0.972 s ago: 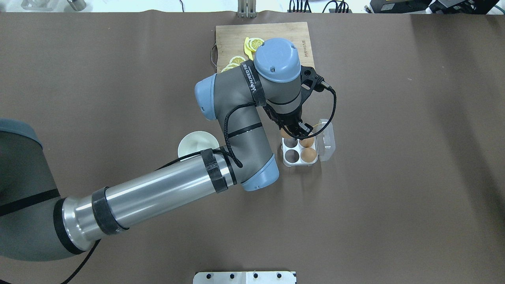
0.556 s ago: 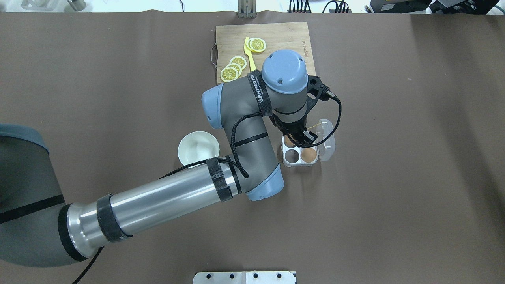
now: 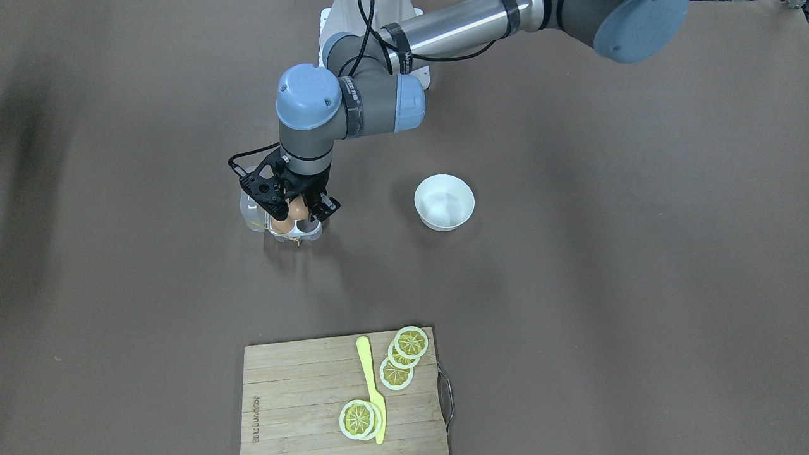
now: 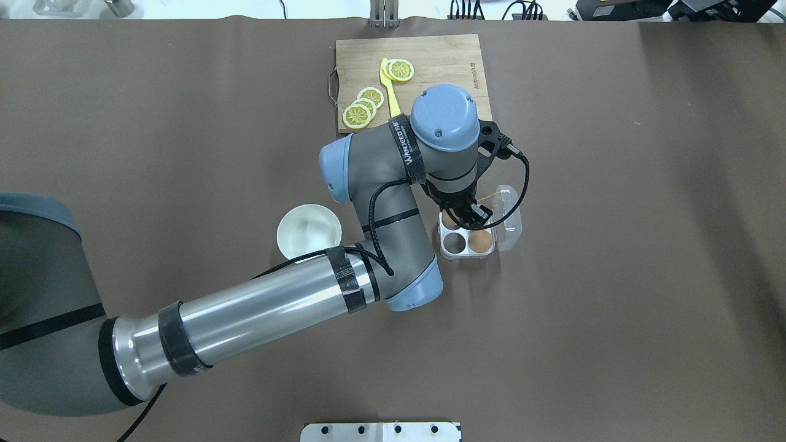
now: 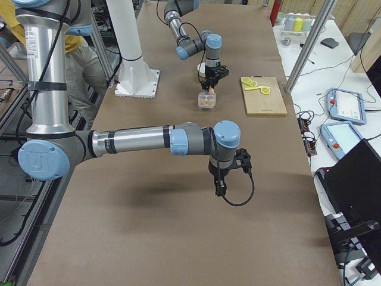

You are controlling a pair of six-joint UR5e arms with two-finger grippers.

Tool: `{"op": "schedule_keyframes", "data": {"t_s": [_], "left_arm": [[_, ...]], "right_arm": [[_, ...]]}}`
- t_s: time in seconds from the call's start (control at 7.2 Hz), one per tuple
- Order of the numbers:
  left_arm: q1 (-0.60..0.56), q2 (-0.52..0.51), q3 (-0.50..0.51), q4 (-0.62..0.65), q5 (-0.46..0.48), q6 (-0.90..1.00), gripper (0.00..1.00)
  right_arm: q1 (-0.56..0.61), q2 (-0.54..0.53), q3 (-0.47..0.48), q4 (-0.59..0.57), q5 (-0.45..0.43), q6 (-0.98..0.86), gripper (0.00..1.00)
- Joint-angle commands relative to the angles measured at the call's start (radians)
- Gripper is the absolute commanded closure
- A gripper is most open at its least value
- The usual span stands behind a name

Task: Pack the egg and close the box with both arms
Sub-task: 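Lower the egg into the empty slot and open the left gripper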

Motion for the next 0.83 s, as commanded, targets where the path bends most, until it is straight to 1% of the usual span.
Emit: {"op": "schedule_keyframes", "data": {"t_s": [0.0,0.14,0.28,0.69], "left_arm": [[0.002,-0.001,0.004,-0.003,0.0,0.0,0.72],[0.002,-0.001,0.0,-0.008,0.0,0.0,0.25],[0.0,-0.001,-0.002,-0.037,0.0,-0.001,0.03],[-0.012,0.005,-0.035,-0.028,-0.007,-0.023,0.02]], "right_arm": [[0.0,0.001,-0.002,0.0,-0.001,0.0,0.0],[0.0,0.001,-0.004,0.0,-0.003,-0.002,0.0],[0.0,0.004,-0.004,0.0,-0.003,-0.002,0.0],[0.0,0.01,-0.01,-0.002,-0.003,-0.004,0.0]]}}
